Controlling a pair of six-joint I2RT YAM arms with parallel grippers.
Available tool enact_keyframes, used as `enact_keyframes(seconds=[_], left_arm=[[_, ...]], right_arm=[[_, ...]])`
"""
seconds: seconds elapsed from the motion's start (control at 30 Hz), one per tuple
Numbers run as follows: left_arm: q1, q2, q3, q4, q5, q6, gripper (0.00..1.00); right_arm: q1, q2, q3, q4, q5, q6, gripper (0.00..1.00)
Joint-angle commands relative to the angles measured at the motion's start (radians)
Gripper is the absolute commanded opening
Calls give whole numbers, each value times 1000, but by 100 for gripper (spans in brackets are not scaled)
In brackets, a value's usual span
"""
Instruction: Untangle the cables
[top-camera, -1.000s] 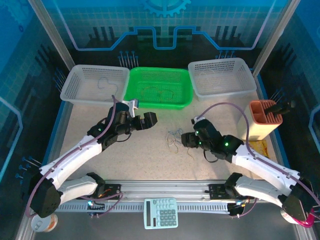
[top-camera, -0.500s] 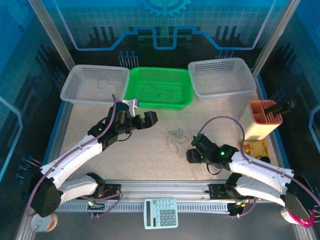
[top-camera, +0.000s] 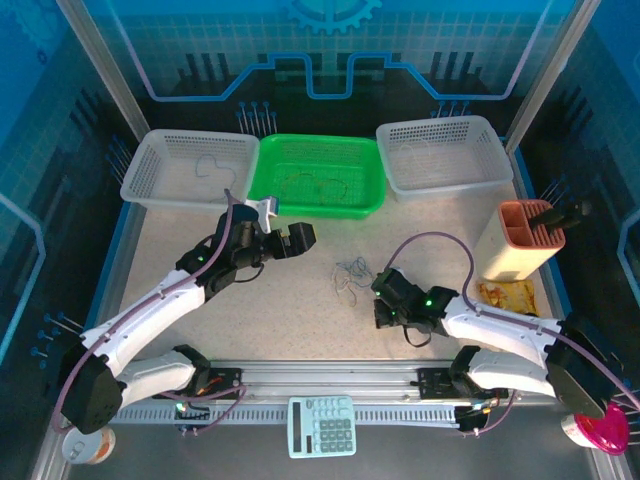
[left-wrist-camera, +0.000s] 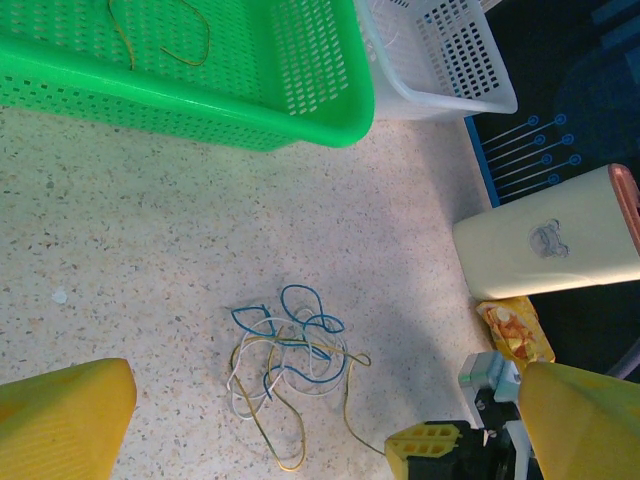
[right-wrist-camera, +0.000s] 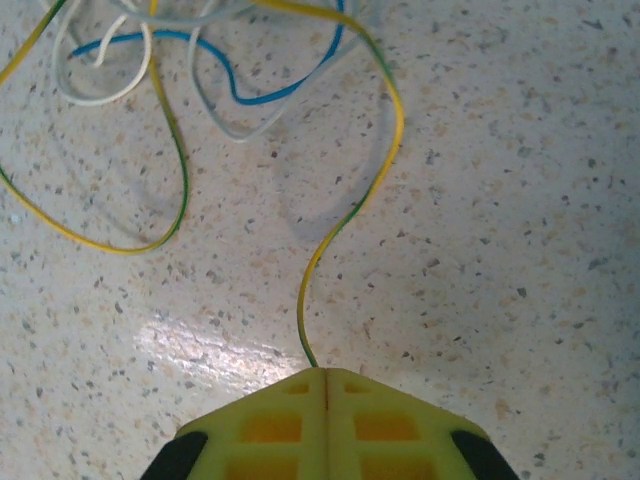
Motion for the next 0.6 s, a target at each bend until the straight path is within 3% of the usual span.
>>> enact_keyframes(seconds=[0.0,0.23,0.57], left_arm=[[-8,-2,3,21,14,10,99],[-8,-5,9,9,15,26,99],[-8,-16,-14,45,77,115,99]], right_arm=[[10,-14,15,-12,28,-10,0],[-48,-84,213,-123,48,-144,0],[-200,-36,477,-108,-107,-259,0]])
